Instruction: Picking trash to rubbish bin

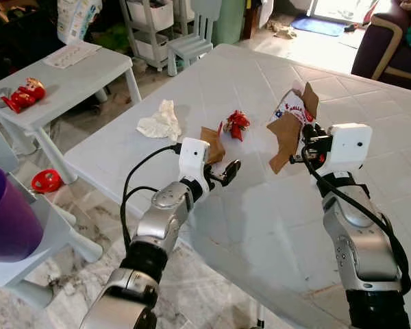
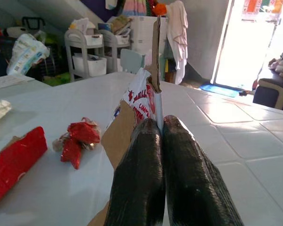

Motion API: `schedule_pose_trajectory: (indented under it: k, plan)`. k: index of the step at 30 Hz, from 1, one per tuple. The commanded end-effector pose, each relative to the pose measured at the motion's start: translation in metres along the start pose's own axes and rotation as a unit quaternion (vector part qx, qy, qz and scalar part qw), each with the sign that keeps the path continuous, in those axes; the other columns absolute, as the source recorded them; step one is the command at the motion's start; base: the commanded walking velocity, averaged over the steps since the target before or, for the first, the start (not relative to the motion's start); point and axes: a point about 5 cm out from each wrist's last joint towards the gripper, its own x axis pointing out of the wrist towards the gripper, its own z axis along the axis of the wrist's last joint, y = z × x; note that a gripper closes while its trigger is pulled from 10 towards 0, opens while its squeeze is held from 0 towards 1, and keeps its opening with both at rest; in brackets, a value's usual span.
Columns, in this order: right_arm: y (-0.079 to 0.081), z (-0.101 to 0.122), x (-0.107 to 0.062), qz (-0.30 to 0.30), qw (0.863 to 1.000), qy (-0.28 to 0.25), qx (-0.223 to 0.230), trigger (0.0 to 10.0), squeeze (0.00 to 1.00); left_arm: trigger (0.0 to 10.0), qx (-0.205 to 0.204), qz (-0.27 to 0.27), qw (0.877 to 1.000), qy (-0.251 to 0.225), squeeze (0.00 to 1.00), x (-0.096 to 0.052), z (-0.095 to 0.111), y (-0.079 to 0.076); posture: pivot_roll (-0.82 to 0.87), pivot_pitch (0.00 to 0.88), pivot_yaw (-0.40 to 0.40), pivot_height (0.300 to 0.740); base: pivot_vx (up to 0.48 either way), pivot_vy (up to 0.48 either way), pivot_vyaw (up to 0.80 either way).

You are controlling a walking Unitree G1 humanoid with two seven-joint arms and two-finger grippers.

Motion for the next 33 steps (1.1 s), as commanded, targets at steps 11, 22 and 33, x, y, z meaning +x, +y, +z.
schedule_pose_trajectory:
  k: [11, 22, 33]
  plan:
    - [0.0, 0.007, -0.003, 0.0, 1.0, -0.008, -0.005, 0.0, 0.0, 7.2, 0.014, 0.043, 0.999, -0.008, 0.0, 0.008, 0.001, 0.012, -0.14, 0.152, 0.01, 0.74, 0.0, 0.0, 0.0]
    - [0.002, 0.007, -0.004, -0.001, 1.0, -0.006, -0.003, 0.0, 0.0, 0.0, 0.013, 0.043, 0.999, -0.007, 0.0, 0.009, -0.004, 0.015, -0.14, 0.153, 0.014, 0.74, 0.0, 0.0, 0.0]
    - [0.001, 0.007, -0.004, -0.002, 1.0, -0.004, -0.003, 0.0, 0.0, 0.0, 0.017, 0.042, 0.999, -0.012, 0.0, 0.011, -0.003, 0.014, -0.14, 0.151, 0.015, 0.74, 0.0, 0.0, 0.0]
